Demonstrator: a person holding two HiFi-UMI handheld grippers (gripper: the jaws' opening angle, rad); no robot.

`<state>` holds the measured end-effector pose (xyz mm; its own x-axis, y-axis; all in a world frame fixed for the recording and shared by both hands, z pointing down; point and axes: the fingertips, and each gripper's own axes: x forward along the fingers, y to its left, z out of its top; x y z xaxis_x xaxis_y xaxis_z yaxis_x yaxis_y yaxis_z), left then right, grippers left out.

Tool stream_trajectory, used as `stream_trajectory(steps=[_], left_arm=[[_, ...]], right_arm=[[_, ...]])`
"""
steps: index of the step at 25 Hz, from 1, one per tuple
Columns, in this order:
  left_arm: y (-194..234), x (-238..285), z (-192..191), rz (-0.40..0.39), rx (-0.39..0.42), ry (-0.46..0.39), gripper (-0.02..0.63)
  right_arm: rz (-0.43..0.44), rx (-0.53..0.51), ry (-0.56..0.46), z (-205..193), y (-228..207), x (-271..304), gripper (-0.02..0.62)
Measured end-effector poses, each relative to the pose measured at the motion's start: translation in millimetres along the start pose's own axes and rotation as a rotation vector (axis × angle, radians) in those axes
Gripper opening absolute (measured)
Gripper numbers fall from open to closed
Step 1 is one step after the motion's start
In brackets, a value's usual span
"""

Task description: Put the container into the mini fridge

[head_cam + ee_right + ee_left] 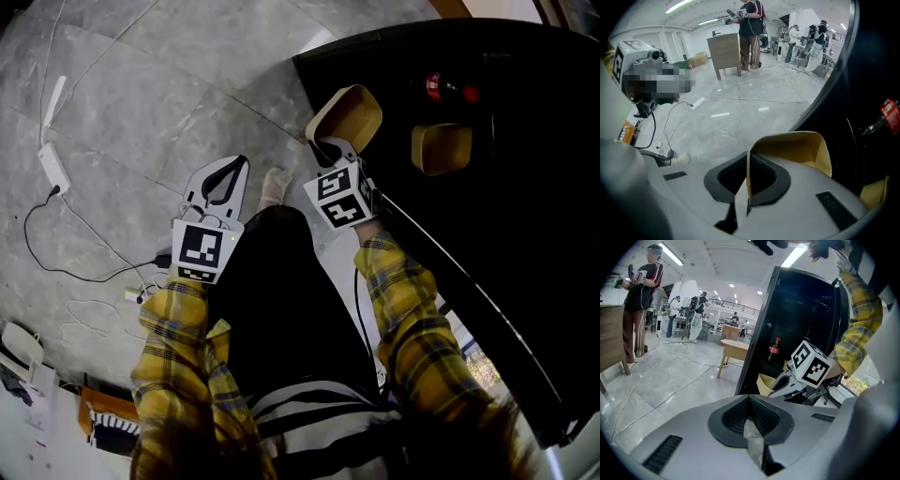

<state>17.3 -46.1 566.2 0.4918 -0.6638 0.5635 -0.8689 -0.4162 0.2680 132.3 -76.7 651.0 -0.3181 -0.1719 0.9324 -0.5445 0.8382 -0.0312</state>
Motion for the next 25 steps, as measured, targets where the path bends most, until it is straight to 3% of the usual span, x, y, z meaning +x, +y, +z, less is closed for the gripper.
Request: stream_trajectory(steps=[9, 25], left_arm=[[4.5, 60.1, -19.5, -0.012, 0.001, 0.007, 0.017], [15.5, 134.1, -32.5, -0.012, 0.004, -0.027, 0.018]], right_arm=[[-0.120, 0.100, 0.019, -22.1, -76.0, 57.1, 0.031], [-0.359, 0.122, -0.031, -20.0, -166.2, 102.3, 0.031]])
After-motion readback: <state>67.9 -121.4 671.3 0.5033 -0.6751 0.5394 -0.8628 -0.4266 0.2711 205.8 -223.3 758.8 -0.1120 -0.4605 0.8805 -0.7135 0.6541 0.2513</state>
